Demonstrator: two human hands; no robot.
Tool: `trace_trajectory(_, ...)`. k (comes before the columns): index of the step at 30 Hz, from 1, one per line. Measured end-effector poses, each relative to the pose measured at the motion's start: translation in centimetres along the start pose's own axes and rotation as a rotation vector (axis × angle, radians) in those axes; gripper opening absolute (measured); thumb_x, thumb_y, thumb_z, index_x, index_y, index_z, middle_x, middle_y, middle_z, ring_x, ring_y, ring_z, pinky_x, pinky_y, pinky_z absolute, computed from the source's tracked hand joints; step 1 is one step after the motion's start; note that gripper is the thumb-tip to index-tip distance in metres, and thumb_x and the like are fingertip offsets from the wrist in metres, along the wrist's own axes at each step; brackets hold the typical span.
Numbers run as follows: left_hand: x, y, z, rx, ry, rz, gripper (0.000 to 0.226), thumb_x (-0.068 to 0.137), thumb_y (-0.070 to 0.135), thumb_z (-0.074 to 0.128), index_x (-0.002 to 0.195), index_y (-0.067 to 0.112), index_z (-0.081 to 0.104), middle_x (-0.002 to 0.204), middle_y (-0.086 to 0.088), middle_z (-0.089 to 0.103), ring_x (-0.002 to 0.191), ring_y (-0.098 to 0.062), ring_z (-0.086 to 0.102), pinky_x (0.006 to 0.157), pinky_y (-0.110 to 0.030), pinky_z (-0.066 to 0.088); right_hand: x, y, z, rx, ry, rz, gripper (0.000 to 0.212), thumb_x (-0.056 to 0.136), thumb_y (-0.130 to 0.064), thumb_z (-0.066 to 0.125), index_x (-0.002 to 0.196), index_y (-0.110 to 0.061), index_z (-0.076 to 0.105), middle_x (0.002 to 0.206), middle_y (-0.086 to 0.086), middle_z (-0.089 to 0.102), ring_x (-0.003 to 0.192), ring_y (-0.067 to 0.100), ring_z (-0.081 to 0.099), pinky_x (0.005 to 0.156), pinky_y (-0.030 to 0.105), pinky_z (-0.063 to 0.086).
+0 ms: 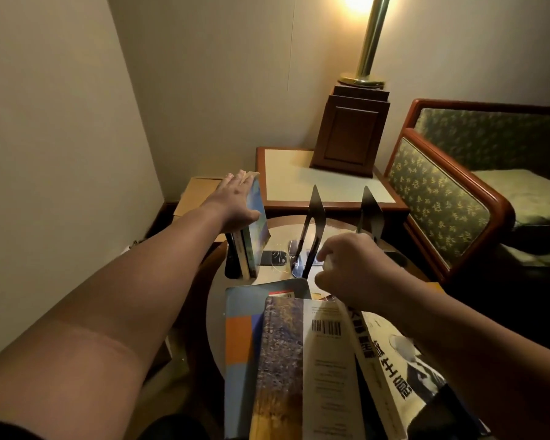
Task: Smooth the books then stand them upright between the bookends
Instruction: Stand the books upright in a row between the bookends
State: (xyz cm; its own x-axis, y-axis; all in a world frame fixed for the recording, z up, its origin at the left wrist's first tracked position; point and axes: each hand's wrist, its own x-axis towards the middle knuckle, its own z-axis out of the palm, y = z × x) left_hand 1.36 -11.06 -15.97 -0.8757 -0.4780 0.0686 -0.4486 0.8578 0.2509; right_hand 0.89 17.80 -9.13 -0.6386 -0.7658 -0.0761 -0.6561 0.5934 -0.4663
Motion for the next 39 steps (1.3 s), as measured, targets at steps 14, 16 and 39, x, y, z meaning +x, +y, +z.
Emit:
trace_trajectory(14,-0.1,0.2,-0.2,0.016,-0.017,-0.006,0.092,0.092,0.048,0.054,0.159,0.023,-0.003,0.166,0.001,-0.009,0.152,-0.023,-0.010,0.121,-0.042,0.006,0.0,-0.5,-3.4,0.185,0.630,-0.269,0.038,0.086,-0.006,0.067,0.124,-0.009,0.065,0.110,0.000,0.069,0.087,0.003,0.058,0.066,0.011,0.053)
trace_trajectory(16,-0.1,0.2,-0.2,0.015,-0.021,-0.007,0.092,0.092,0.047,0.054,0.159,0.023,-0.003,0.166,0.001,-0.009,0.152,-0.023,-0.010,0.121,-0.041,0.005,0.0,0.2,-2.3,0.216,0.656,-0.260,0.040,0.085,-0.005,0.068,0.124,-0.010,0.065,0.116,0.004,0.070,0.091,0.002,0.059,0.063,0.008,0.052)
trace_trajectory(39,-0.1,0.6,-0.5,0.020,-0.034,0.014,0.089,0.093,0.048,0.053,0.159,0.023,-0.001,0.166,0.000,-0.010,0.152,-0.023,-0.011,0.121,-0.042,0.004,6.1,-0.8,-1.5,0.178,0.390,-0.196,0.041,0.091,-0.006,0.063,0.131,-0.011,0.057,0.125,0.008,0.064,0.110,0.031,0.064,0.059,0.018,0.052)
